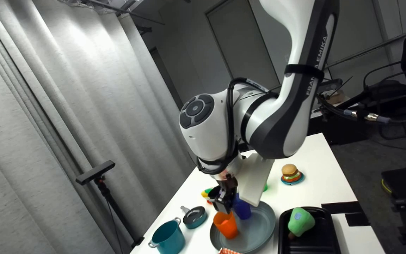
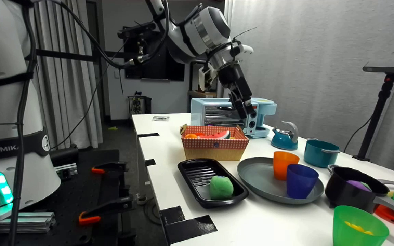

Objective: Put the pear plush toy on the oven tray

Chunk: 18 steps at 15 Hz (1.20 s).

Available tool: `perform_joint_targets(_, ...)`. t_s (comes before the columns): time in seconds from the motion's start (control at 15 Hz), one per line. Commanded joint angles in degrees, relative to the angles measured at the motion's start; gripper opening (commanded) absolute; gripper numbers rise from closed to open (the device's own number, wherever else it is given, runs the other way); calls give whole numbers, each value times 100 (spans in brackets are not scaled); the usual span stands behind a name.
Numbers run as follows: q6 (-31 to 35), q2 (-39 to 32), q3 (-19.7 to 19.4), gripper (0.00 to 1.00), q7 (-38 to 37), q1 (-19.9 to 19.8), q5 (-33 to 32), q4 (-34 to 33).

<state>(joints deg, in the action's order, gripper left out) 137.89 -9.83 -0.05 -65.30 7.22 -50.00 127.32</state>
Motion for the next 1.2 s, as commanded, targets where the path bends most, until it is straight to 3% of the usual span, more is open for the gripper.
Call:
perform_joint_targets(0.0, 360, 328, -73, 100, -176, -228, 69, 431)
perform_joint_targets(0.33, 552, 462, -171, 100, -304, -393, 55, 630)
perform_joint_targets(0.4, 373, 219, -123, 100, -155, -343, 17, 384)
perform_joint_targets(1.13, 376, 198, -114, 100, -150, -346, 16, 391)
